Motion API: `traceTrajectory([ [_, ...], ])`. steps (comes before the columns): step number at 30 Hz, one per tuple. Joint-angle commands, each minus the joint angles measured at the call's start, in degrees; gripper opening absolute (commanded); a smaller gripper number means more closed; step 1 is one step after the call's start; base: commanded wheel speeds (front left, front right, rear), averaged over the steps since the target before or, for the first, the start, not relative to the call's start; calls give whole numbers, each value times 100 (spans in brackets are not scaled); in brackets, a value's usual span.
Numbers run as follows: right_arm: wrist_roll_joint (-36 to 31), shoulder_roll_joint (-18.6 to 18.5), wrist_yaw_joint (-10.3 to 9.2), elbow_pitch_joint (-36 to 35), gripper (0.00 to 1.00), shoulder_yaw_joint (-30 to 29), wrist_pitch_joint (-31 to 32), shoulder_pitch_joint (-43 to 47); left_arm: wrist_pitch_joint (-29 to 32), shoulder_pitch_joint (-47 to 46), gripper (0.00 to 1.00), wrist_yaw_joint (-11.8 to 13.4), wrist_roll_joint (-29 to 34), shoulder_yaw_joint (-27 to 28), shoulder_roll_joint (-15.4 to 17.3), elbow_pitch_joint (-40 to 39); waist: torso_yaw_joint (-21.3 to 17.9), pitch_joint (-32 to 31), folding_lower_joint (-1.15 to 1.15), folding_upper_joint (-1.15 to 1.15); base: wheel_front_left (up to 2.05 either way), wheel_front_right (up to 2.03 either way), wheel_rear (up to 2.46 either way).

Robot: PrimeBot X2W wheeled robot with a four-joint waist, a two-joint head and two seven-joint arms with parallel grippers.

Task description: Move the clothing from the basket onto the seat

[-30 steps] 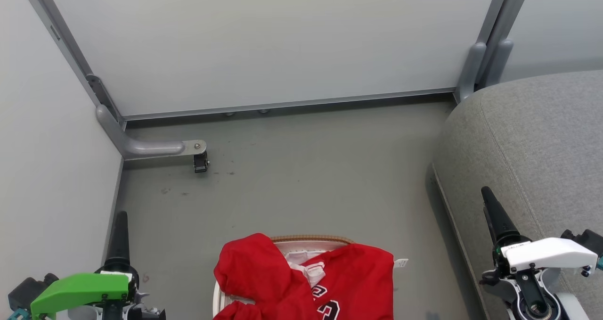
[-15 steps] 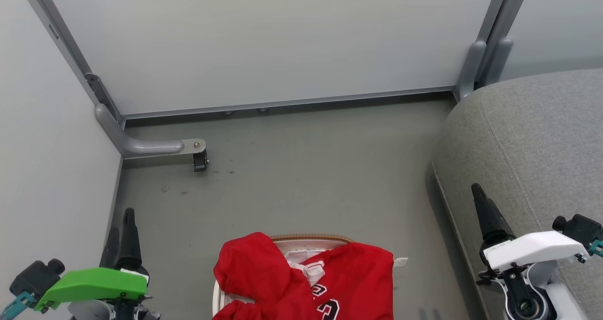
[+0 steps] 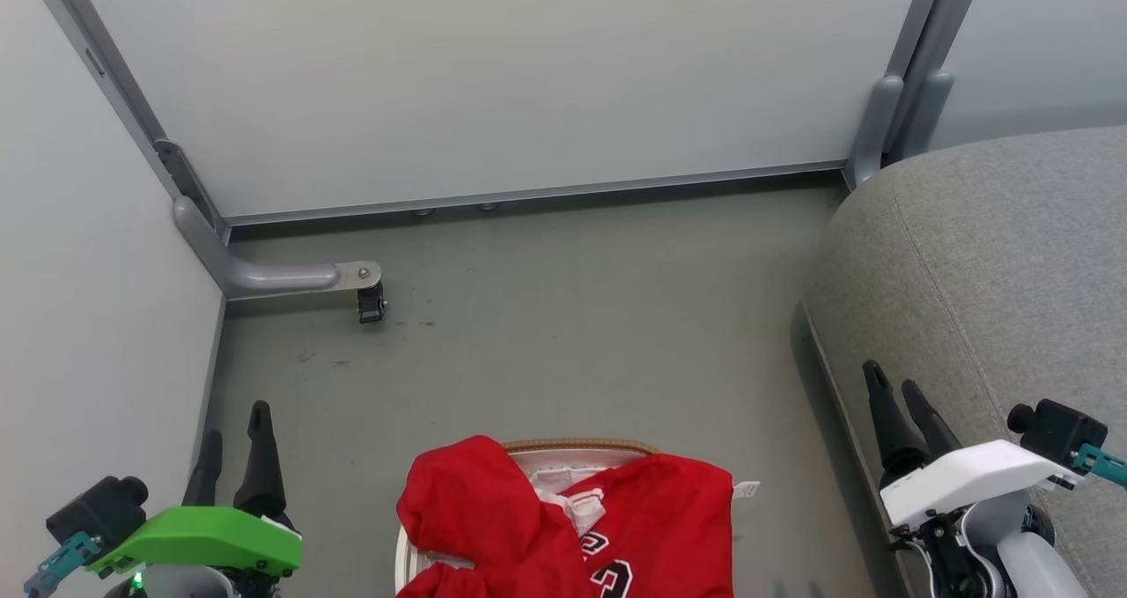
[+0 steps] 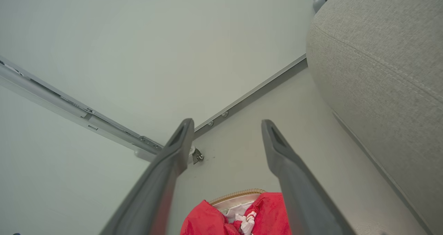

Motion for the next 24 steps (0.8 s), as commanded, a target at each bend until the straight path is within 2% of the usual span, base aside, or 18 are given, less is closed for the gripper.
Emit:
traceTrajectory([
  [1, -214, -68, 2, -8, 100, 22, -71, -167, -68, 37, 100, 16, 208, -54, 82, -13, -1, -2, 0, 0, 0, 0, 0],
  [24, -1678, -171, 2, 277, 100, 261, -442, -284, -435, 106, 100, 196, 1701, -492, 312, -52, -20, -2, 0, 0, 0, 0, 0],
])
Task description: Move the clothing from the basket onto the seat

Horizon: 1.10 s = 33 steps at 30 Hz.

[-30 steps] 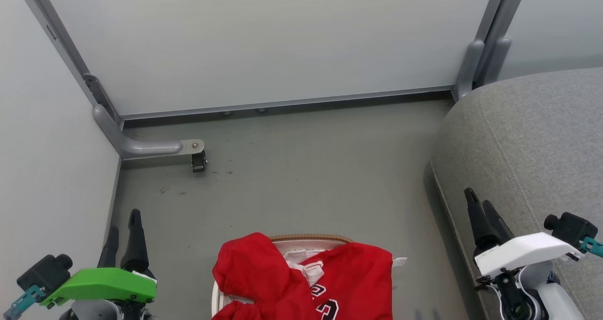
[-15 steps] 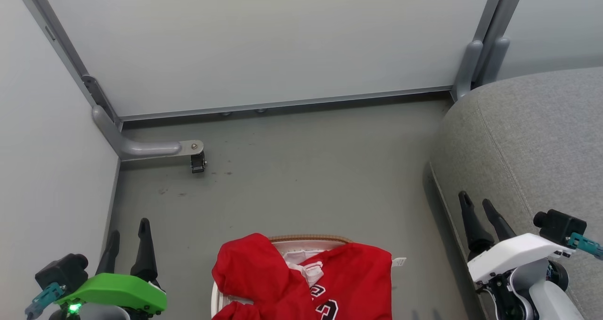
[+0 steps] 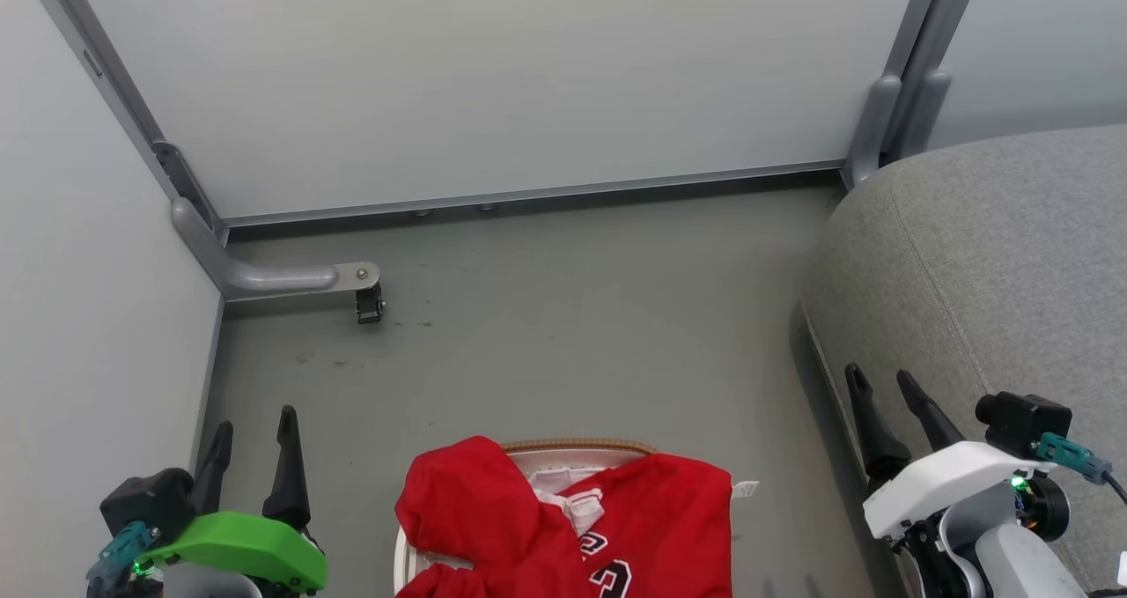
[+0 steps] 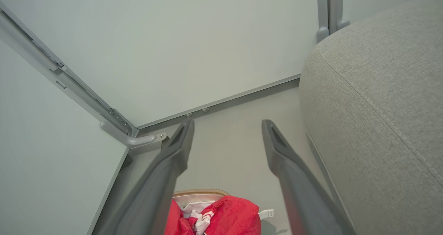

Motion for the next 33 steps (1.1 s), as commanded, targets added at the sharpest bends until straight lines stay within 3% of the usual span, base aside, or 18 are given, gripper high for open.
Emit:
traceTrajectory([
  [1, -163, -61, 1, -19, 100, 19, -62, -147, -53, 19, 100, 31, 185, -8, 76, -41, -3, 1, 0, 0, 0, 0, 0],
  [11, -716, -61, 1, 129, 100, 8, -194, -114, -185, 79, 100, 82, 607, 22, 28, -41, -5, -10, 0, 0, 0, 0, 0],
  [33, -1725, -61, 2, 279, 100, -36, -467, -66, -459, 230, 100, -181, 1628, 286, -210, -147, -45, 26, 0, 0, 0, 0, 0],
])
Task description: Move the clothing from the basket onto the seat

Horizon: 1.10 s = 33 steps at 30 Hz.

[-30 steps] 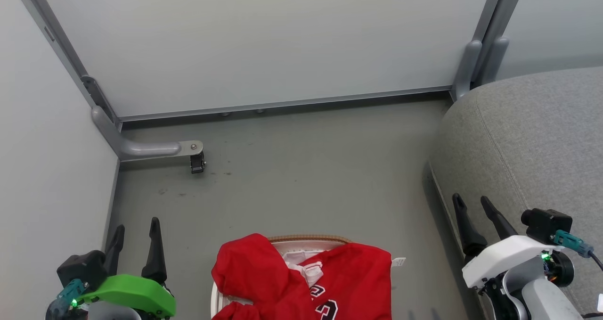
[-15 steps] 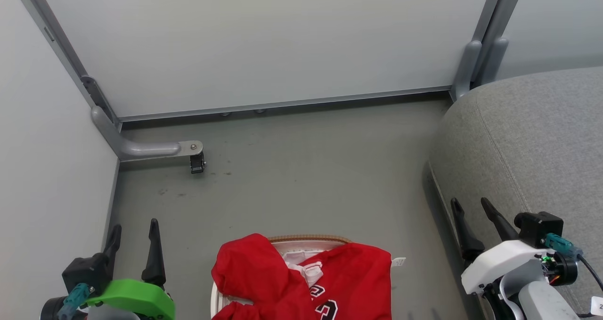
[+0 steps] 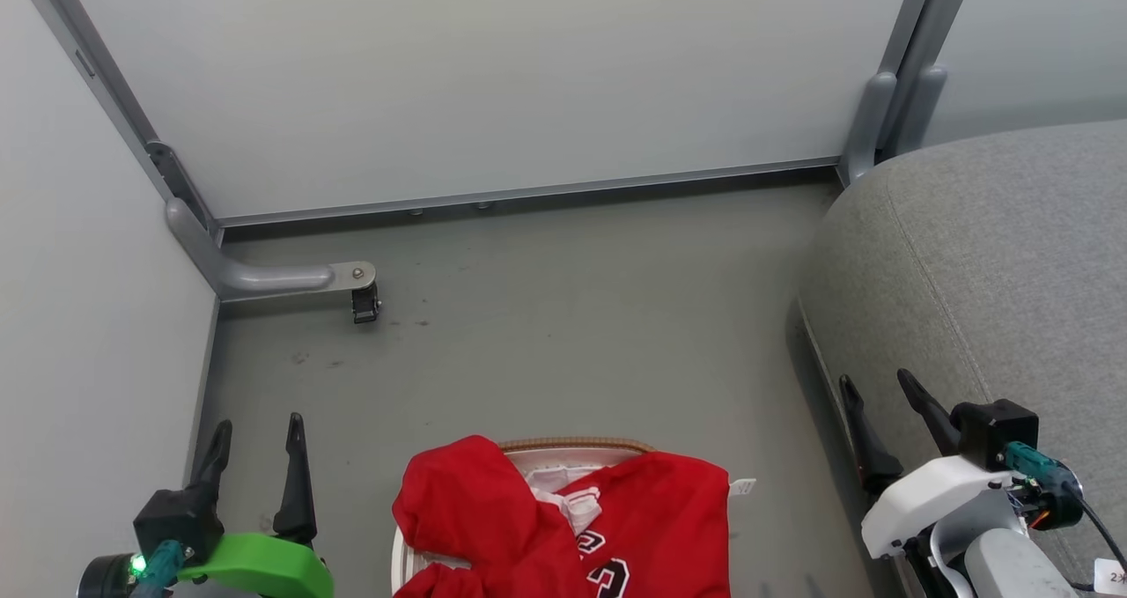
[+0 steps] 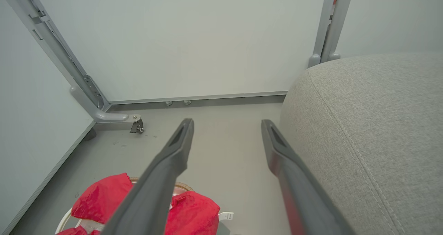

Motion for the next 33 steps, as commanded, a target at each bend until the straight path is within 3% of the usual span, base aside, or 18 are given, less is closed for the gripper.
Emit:
traceTrajectory([
  [1, -142, -21, 2, 5, 100, 8, -57, -19, -58, 37, 100, -46, 181, -37, -13, -29, -10, 20, 0, 0, 0, 0, 0],
  [9, -446, 73, 1, -134, 100, 130, -144, -200, -142, -246, 100, -121, 477, -224, -69, 81, -96, 460, 0, 0, 0, 0, 0],
  [20, -935, 255, 0, -485, 100, 225, -247, -734, -259, -920, 100, -137, 724, -780, 59, 466, -412, 1655, 0, 0, 0, 0, 0],
  [33, -1136, 423, 0, -715, 100, 248, -244, -1099, -235, -1633, 100, -132, 373, -1207, 184, 1096, -707, 2746, 0, 0, 0, 0, 0],
])
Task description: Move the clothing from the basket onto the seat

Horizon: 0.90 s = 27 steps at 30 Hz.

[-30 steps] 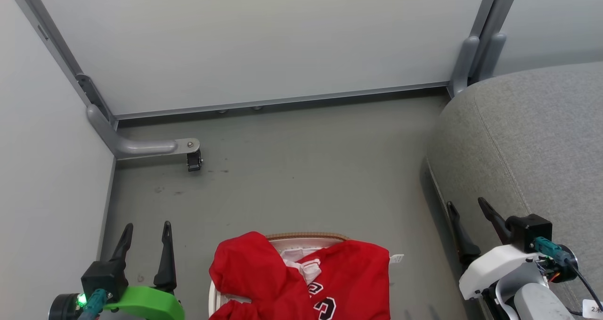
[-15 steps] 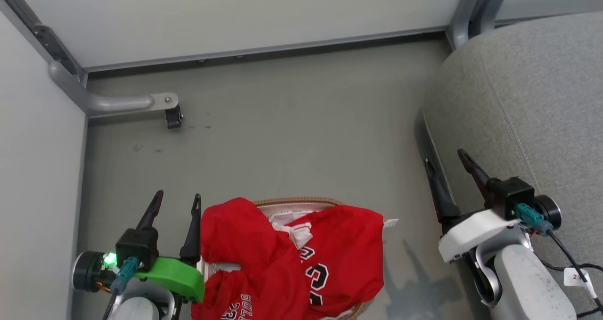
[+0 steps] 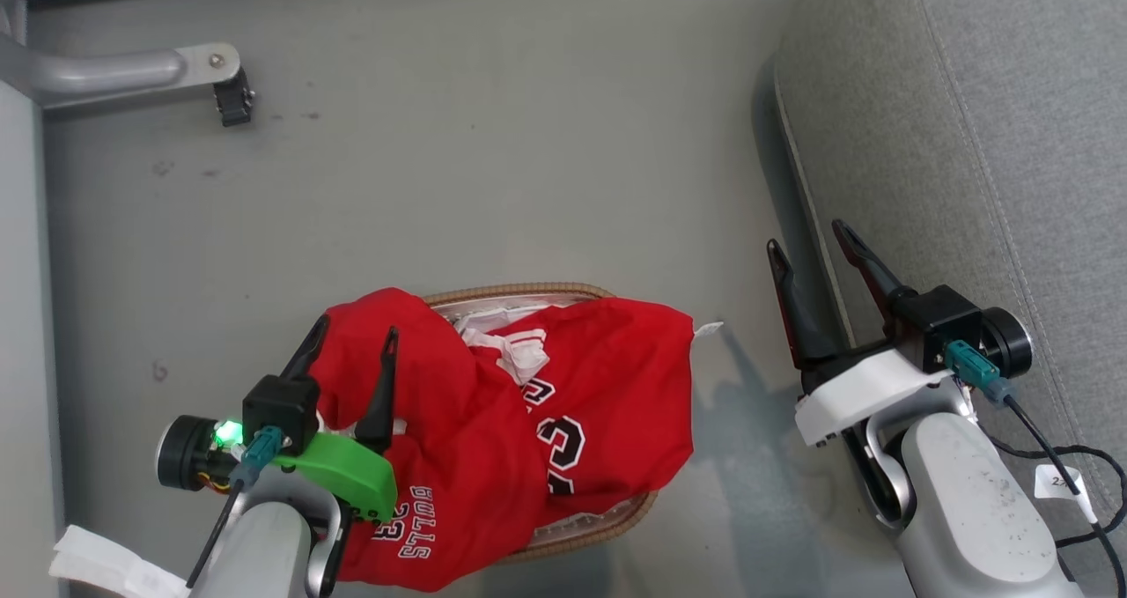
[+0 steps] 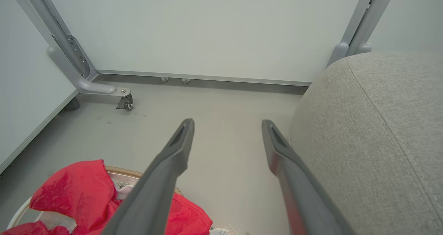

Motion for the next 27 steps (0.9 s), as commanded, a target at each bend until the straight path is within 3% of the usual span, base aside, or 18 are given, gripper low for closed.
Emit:
traceTrajectory([
  [1, -51, 9, -4, -37, 100, -14, -27, -93, -1, -173, 100, 4, -64, -38, 77, 55, -229, 469, -1, 0, 0, 0, 0],
  [13, -160, 69, -4, -190, 100, -140, -27, -209, 0, -762, 100, 4, -340, -891, 268, 689, -322, 1229, -1, 0, 0, 0, 0],
  [27, -5, 71, -4, -321, 100, -139, -27, -276, -1, -1411, 100, 5, -1027, -2371, 442, 1498, -424, 1743, -1, 0, 0, 0, 0],
])
